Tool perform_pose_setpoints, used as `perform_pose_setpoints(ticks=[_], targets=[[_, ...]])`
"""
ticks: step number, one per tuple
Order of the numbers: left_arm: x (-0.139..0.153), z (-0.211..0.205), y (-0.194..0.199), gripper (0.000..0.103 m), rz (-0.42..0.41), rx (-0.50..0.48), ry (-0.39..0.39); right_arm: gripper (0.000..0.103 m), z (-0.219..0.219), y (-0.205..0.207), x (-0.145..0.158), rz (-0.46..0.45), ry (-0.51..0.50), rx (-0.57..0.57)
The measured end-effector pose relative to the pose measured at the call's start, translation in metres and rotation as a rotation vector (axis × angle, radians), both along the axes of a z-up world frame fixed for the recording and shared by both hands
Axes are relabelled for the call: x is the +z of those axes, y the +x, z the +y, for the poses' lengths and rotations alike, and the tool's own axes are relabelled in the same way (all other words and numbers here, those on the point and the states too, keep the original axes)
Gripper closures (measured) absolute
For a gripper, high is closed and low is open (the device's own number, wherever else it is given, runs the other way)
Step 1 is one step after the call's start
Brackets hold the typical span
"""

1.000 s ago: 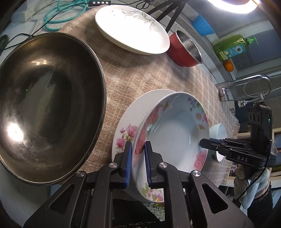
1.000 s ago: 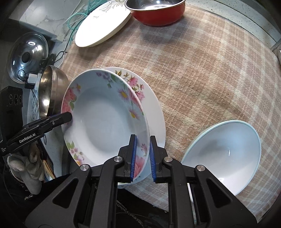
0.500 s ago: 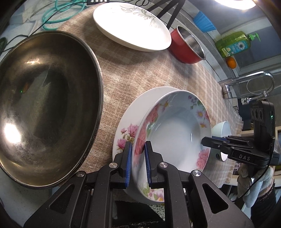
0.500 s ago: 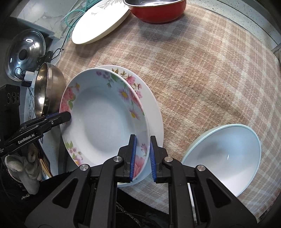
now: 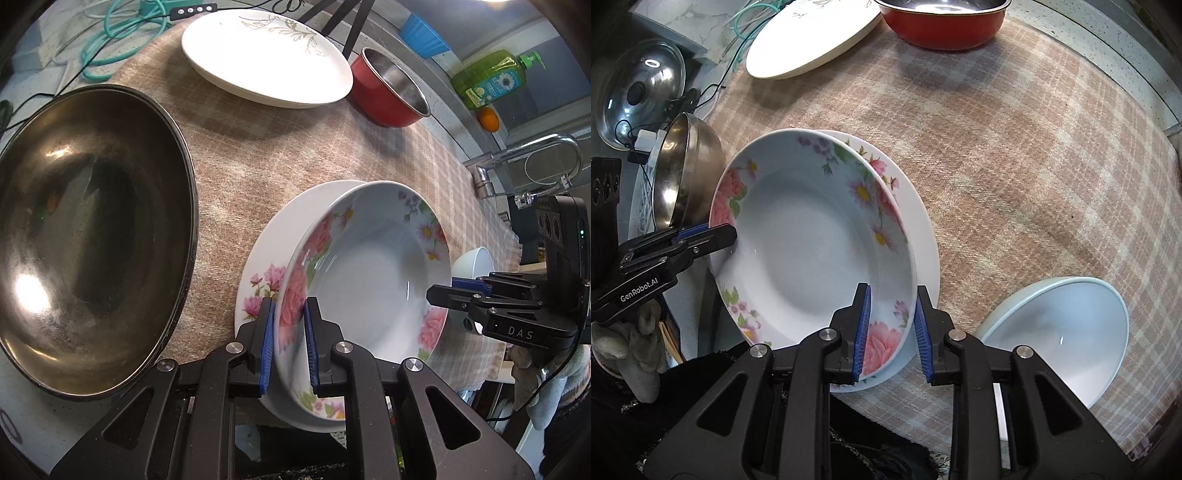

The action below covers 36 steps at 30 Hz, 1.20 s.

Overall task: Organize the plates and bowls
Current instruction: 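Lower the rose-patterned plate onto the small-flowered plate, then open the left gripper and lift it off the rose-patterned plate rim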

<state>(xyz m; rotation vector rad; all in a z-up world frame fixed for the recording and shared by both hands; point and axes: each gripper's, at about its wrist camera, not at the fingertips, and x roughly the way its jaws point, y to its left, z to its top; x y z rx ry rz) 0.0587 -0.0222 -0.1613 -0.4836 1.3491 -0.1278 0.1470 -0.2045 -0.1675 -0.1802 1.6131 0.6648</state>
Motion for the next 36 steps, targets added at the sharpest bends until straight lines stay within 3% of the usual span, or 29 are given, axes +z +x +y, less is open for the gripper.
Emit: perform_pose_setpoints(ticks=[6,13,21,23,25,32,36], targets=[[0.002,-0.005,0.0,0.089,0.002,-0.02,0.031,0.078,0.002,0.001,-0.002,0.016,-0.01,0.008],[0.008,-0.015,0.0,0.084,-0.033,-0.076,0.131,0.077,0.009,-0.003,0.001,-0.038,-0.056,0.048],[0.012,-0.013,0.001,0.084,-0.057,-0.071,0.133,0.072,0.004,-0.001,0.006,-0.052,-0.035,0.015],[0.013,-0.012,0.001,0.084,-0.062,-0.068,0.129,0.065,0.002,-0.001,0.011,-0.069,-0.033,0.007],[0.016,-0.011,0.001,0.084,-0.068,-0.065,0.126,0.056,-0.001,0.001,0.019,-0.093,-0.024,-0.01],[0.032,-0.015,0.0,0.084,-0.126,-0.097,0.101,0.054,-0.015,0.002,0.049,-0.175,0.022,-0.094],[0.041,-0.018,0.003,0.084,-0.148,-0.104,0.075,0.047,-0.022,0.0,0.071,-0.218,0.068,-0.157]])
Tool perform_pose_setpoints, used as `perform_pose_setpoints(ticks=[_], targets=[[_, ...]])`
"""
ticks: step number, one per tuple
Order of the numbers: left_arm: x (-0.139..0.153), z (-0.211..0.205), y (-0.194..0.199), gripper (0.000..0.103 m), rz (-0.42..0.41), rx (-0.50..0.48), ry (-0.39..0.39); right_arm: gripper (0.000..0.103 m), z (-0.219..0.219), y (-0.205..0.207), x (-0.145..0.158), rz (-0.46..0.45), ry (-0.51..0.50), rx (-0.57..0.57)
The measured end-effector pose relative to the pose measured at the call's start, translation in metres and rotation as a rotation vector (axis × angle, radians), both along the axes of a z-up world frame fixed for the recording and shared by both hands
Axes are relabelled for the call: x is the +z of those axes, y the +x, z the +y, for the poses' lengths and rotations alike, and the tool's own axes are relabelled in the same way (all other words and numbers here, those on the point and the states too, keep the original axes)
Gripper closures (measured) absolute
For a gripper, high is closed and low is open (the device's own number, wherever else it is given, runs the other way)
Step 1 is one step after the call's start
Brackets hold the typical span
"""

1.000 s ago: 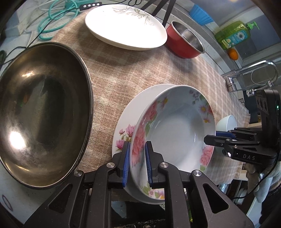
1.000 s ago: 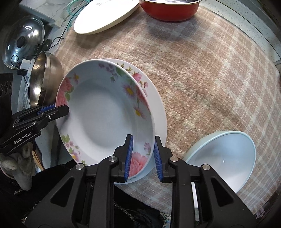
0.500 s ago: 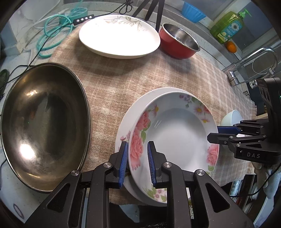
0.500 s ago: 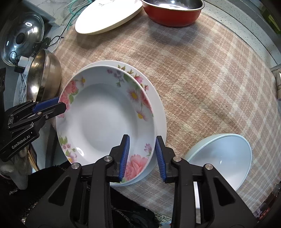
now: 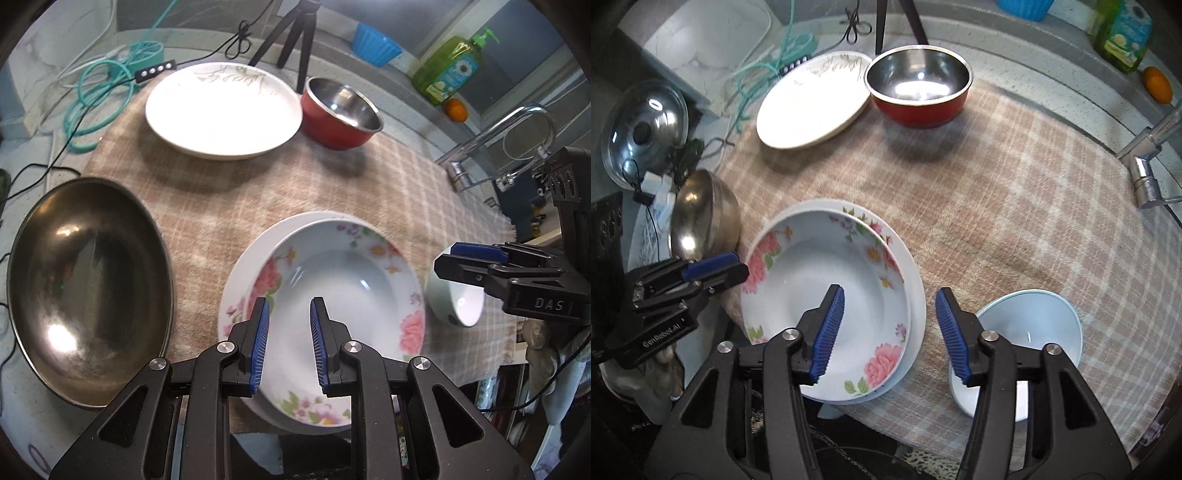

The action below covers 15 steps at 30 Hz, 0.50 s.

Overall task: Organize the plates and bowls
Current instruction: 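Open the left gripper and lift it off the rose-patterned plate rim, then move the left gripper to the white leaf-patterned plate rim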

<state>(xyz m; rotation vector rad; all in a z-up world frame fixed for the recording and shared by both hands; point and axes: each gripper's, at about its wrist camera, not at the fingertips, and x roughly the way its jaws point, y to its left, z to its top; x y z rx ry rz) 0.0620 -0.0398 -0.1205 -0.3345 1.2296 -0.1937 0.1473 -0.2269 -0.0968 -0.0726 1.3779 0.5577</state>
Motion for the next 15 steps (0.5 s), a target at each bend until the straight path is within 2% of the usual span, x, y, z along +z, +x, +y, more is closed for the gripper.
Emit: perform_pose_setpoints(ticks=[3,5,8,13,15], targets=[[0.01,0.001,0.004,0.084,-0.024,-0.016,-0.032,0.046,-0.006,-0.004,0.023,-0.062,0.054,-0.049],[0.02,0.003,0.006,0.08,-0.044,-0.039,-0.056,0.039,-0.006,-0.006,0.033,-0.098,0.079,-0.074],[0.036,0.01,0.009,0.08,-0.072,-0.071,-0.086,0.038,-0.007,-0.009,0.048,-0.145,0.125,-0.124],[0.058,0.035,0.015,0.08,-0.123,-0.097,-0.068,0.038,-0.007,-0.015,0.062,-0.165,0.215,-0.182],[0.061,0.05,0.021,0.08,-0.126,-0.098,-0.072,0.038,0.0,-0.017,0.067,-0.184,0.218,-0.179]])
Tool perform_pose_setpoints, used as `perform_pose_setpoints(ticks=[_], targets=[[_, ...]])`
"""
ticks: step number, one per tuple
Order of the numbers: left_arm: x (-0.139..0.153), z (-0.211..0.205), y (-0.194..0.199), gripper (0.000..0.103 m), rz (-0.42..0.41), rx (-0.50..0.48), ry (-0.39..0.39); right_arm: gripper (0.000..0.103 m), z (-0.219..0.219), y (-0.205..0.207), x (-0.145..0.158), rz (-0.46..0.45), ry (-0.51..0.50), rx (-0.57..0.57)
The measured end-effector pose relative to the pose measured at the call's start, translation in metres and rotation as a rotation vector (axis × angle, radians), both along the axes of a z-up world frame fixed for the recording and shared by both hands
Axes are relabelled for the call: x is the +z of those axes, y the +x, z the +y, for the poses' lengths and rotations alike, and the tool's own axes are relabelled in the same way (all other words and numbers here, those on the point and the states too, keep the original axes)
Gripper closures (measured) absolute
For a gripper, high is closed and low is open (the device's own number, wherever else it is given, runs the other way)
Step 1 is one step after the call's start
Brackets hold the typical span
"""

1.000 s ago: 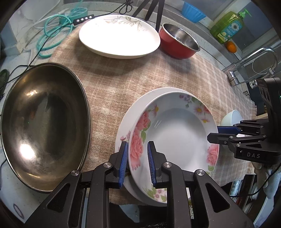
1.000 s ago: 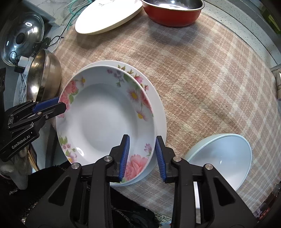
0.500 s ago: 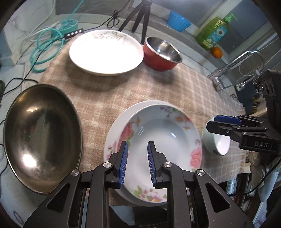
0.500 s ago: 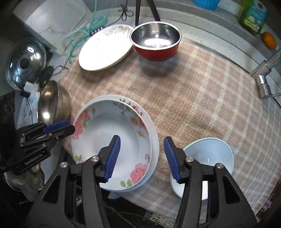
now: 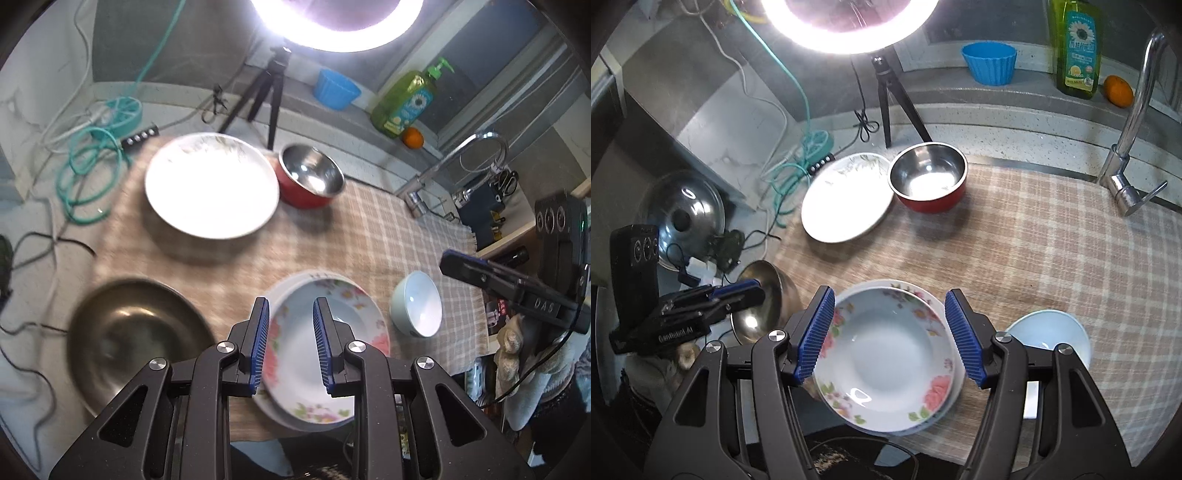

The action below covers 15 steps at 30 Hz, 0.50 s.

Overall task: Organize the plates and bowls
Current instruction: 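Move the left gripper to the white leaf-patterned plate rim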

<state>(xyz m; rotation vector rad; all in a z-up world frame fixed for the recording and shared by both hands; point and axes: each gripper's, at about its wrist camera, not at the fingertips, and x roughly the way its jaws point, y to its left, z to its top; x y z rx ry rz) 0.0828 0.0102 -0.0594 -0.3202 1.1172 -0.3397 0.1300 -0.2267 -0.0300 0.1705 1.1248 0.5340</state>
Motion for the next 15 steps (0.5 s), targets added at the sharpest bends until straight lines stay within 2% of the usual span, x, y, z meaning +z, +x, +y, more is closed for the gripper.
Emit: perform_pose_setpoints(ticks=[7,10,15], targets=[[0.011,0.059,0.033,0.08,-0.045,0.018,0.073,0.038,0.03,0.004,-0.006,0.038,0.072,0.012],[0.005,0.084,0.056,0.08,-0.034,0.016,0.056,0.038,0.046,0.011,-0.012,0.039,0.055,-0.001],[-0.002,0.105,0.092,0.08,-0.047,-0.008,0.093,0.038,0.053,0.029,-0.028,0.062,0.117,-0.107]])
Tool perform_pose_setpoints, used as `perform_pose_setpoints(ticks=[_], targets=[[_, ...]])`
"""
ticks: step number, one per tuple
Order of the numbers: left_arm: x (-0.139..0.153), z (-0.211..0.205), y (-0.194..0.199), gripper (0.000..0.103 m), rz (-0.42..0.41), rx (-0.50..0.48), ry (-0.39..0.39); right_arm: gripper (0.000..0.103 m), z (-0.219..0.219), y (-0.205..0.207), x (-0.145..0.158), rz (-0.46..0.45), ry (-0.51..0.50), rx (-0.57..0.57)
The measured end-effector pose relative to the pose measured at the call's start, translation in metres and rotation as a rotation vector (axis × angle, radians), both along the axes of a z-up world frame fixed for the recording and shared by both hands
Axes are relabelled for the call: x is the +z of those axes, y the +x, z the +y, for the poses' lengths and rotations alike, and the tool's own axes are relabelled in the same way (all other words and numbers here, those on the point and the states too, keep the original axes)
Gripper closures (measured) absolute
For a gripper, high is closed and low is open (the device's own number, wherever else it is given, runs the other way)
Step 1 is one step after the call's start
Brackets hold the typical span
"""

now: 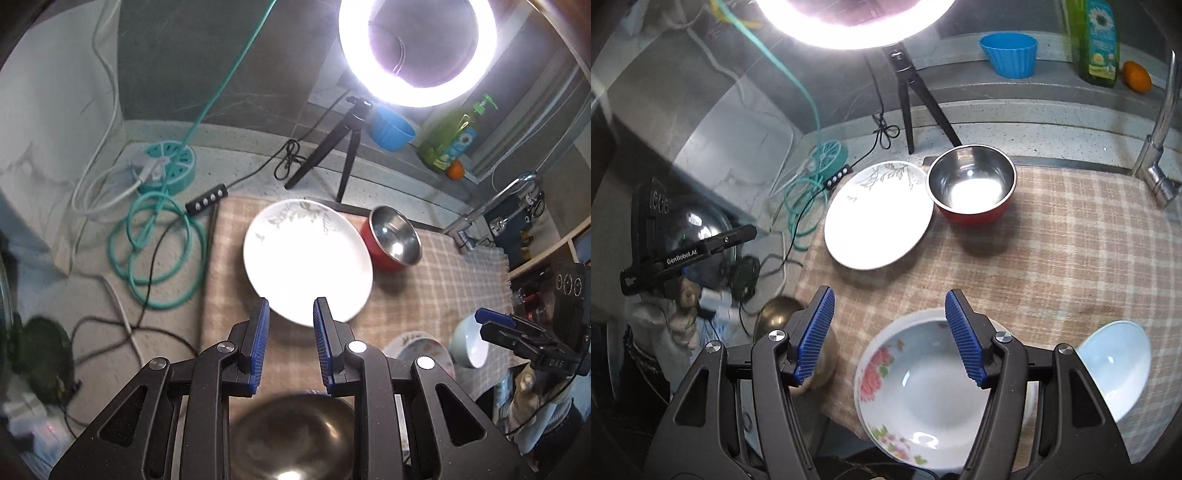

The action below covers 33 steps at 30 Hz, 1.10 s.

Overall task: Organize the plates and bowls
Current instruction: 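Move the left gripper to the white leaf-patterned plate rim, then close the left gripper on the leaf-patterned plate rim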

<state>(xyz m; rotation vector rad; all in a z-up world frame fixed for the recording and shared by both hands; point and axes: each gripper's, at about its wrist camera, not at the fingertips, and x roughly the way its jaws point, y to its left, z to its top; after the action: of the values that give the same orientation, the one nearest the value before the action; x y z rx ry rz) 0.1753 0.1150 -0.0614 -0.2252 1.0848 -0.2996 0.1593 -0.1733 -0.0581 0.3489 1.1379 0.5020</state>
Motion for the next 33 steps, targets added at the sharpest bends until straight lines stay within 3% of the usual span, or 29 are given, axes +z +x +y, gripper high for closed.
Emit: perform_pose_setpoints(ticks=[4,7,13,19,23,33], targets=[[-0.013,0.011,0.032,0.08,0.033,-0.016,-0.05,0.038,0.006,0.015,-0.019,0.043,0.038,-0.064],[-0.026,0.012,0.053,0.08,0.05,-0.038,-0.035,0.038,0.012,0.026,-0.033,0.061,0.029,-0.094],[-0.055,0.012,0.092,0.08,0.11,-0.055,-0.028,0.05,0.012,0.046,-0.068,0.166,0.09,-0.162],[-0.073,0.0,0.118,0.08,0.141,-0.1,0.005,0.061,0.021,0.058,-0.085,0.195,0.07,-0.181],[-0.085,0.0,0.134,0.08,0.175,-0.092,-0.027,0.068,0.029,0.063,-0.097,0.218,0.059,-0.175],[-0.104,-0.001,0.154,0.08,0.211,-0.085,-0.017,0.078,0.031,0.075,-0.115,0.267,0.068,-0.195]])
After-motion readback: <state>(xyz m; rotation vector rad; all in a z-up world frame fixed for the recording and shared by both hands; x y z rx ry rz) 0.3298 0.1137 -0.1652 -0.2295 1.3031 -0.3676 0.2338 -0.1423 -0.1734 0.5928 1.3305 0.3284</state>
